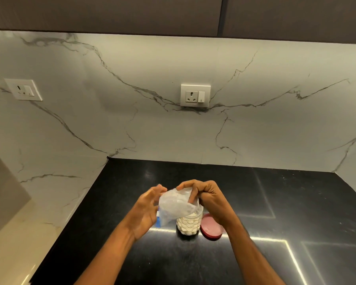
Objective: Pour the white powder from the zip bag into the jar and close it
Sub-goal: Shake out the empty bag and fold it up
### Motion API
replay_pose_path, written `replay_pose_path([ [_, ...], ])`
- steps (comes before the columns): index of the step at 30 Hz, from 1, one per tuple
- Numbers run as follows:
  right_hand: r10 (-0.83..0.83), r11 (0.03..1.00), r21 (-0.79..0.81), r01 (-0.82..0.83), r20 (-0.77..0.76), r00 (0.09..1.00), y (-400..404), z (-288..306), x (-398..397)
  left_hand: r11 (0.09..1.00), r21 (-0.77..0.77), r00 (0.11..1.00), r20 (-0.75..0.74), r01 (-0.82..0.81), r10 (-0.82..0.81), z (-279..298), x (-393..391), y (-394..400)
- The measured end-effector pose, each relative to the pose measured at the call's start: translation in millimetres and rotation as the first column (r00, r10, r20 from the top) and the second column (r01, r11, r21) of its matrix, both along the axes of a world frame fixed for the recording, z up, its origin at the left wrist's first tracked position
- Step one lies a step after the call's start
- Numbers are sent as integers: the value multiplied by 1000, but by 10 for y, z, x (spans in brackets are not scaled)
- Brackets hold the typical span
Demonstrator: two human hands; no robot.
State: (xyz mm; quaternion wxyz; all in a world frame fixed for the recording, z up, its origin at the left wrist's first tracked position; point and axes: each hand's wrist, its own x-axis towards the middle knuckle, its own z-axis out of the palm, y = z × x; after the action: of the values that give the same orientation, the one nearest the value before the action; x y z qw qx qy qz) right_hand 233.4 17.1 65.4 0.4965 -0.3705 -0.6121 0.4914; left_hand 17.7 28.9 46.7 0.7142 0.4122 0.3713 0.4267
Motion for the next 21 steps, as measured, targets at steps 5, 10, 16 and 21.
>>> replay_pose_path([
  [5, 3, 1000, 30, -6, 95, 995, 43, -67, 64, 989, -93, 993, -17, 116, -118, -72, 51, -97],
  [10, 19, 960, -274, -56, -136, 991, 63, -198, 207, 992, 3, 978, -167, -128, 127, -97, 40, -125],
  [16, -8, 938, -340, 60, 154, 988, 112, -215, 7, 971, 145, 926, -301, -190, 226, -55, 111, -13],
  [21, -122, 906, -392, 161, 124, 985, 248, -133, -72, 963, 46, 941, -204, -267, 270, -77, 83, 212],
])
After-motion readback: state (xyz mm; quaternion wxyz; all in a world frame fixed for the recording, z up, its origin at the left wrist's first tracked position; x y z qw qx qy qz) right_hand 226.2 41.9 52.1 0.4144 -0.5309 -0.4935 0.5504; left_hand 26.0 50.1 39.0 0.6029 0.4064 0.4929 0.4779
